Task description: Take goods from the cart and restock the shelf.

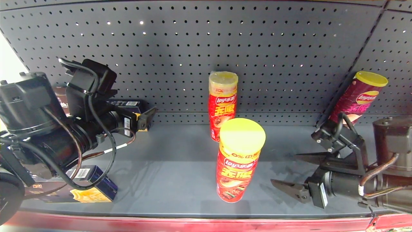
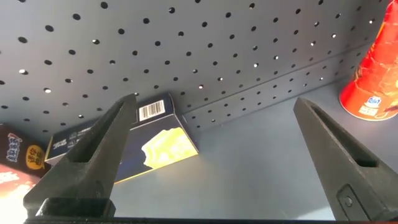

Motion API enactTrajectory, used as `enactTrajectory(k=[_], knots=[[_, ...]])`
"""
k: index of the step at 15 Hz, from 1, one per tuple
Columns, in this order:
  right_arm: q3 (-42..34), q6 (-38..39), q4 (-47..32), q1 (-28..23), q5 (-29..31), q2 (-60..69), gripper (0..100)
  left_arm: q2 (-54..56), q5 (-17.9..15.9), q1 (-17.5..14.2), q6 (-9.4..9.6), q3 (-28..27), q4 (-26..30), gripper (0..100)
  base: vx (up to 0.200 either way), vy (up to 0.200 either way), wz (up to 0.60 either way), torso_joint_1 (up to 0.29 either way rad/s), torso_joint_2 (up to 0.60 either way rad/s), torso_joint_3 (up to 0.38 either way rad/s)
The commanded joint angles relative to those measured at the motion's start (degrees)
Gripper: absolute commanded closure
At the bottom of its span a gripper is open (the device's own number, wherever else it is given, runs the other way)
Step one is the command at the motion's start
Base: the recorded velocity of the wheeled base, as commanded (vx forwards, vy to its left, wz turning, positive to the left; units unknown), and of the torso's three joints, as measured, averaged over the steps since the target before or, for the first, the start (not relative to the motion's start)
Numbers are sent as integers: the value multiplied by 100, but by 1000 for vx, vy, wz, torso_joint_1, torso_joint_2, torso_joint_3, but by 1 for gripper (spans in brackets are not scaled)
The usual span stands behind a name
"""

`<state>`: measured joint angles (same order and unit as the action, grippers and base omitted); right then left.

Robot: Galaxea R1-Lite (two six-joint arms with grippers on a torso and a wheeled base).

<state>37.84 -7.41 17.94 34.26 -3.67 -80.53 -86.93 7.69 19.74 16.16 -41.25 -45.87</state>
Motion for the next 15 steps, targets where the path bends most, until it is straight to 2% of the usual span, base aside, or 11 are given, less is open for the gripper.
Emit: enactTrajectory(k=[1,5,15], knots=[[364,-6,-1,99,7,-455,0,-34,4,4,1,-6,-27,0,0,0,0,0,0,0],[734,-6,-1,319,165,-815,0,-26,-5,-22,1,12,-62,0,0,0,0,0,0,0],[848,-15,16,450,174,-1070,0,-17,4,-14,1,65,-71,0,0,0,0,0,0,0]])
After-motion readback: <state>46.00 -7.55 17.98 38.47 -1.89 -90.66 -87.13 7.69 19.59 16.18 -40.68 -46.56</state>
